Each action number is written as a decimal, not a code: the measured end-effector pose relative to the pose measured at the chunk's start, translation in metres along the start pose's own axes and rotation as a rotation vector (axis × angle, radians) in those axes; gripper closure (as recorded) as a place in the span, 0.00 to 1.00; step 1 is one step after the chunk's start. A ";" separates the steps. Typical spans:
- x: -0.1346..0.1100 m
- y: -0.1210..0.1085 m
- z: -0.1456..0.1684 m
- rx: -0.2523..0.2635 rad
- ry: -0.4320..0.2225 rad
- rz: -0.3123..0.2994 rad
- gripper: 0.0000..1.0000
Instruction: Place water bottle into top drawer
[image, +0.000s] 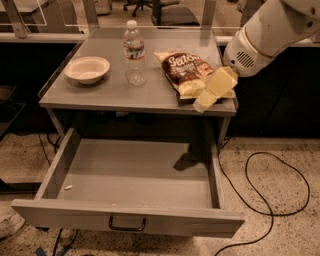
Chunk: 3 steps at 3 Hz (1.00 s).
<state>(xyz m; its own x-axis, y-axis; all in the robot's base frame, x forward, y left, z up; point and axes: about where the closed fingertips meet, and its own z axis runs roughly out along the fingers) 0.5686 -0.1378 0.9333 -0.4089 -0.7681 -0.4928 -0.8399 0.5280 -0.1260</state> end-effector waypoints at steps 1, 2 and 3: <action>-0.020 -0.012 0.018 0.004 -0.045 0.061 0.00; -0.036 -0.020 0.034 0.004 -0.076 0.089 0.00; -0.047 -0.028 0.037 -0.031 -0.136 0.093 0.00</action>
Offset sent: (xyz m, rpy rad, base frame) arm 0.0673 0.0423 -0.0128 0.1398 -0.0201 -0.0981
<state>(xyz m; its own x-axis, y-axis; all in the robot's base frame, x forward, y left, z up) 0.6241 -0.1028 0.9286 -0.4352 -0.6590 -0.6135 -0.8119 0.5817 -0.0490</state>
